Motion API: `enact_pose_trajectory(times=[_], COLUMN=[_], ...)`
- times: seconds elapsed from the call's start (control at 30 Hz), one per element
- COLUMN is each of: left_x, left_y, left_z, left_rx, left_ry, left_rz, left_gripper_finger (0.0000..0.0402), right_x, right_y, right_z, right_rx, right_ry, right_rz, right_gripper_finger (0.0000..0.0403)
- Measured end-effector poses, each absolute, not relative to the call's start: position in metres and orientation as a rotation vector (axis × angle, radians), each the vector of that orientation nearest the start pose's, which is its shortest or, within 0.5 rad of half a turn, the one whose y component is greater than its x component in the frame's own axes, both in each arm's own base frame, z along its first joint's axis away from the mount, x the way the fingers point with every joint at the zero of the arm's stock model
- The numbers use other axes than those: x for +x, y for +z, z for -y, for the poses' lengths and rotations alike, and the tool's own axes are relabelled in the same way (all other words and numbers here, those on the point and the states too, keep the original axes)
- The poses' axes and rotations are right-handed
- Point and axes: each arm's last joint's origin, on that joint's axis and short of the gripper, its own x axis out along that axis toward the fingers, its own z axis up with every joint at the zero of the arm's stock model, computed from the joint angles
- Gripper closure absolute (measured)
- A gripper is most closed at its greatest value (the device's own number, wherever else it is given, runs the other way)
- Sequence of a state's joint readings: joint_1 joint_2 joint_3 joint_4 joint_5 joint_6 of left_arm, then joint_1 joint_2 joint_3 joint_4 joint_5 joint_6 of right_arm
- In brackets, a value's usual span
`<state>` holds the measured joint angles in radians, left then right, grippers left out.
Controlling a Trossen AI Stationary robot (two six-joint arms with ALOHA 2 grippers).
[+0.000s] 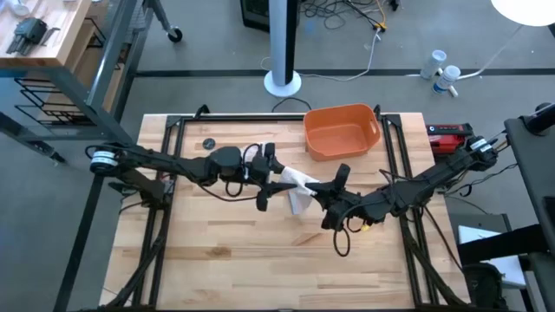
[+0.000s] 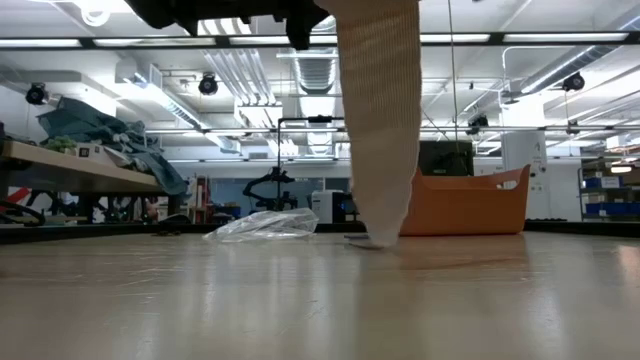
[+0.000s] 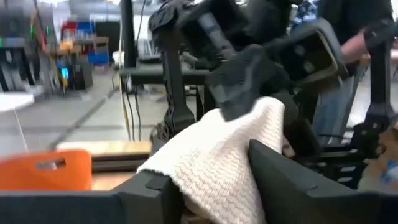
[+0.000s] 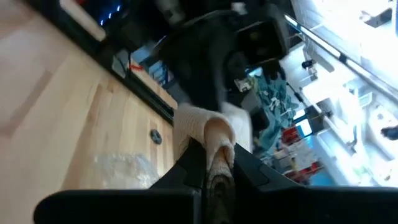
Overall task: Roll bandage
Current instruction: Roll the brown bandage
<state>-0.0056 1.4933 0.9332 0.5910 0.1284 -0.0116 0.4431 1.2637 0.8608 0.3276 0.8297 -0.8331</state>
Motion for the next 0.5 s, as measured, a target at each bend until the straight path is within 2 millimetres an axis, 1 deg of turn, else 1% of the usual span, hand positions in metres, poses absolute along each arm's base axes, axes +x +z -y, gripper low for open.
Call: enact_pose_trajectory(times=[0.2,0.33,0.4,0.5], left_x=[0.334,0.332,0.332,0.332], left_y=[0.294,0.296,0.295,0.294], left_z=[0.018,0.026,0.03,0.034], left_rx=[0.134,0.214,0.253,0.301], left_ry=[-0.158,-0.12,-0.071,-0.026], left_rz=[0.123,0.139,0.134,0.124], left_gripper_finger=[0.0332,0.0383,0.0393,0.0387], right_x=[0.25,0.249,0.25,0.25], right_y=[0.322,0.323,0.322,0.317], right_z=[-0.095,-0.094,-0.094,-0.094], right_rx=[-0.621,-0.521,-0.466,-0.402], right_ry=[-0.358,-0.37,-0.378,-0.383], right_rz=[-0.116,-0.098,-0.093,-0.094], right_gripper_finger=[0.0349,0.0345,0.0349,0.0355])
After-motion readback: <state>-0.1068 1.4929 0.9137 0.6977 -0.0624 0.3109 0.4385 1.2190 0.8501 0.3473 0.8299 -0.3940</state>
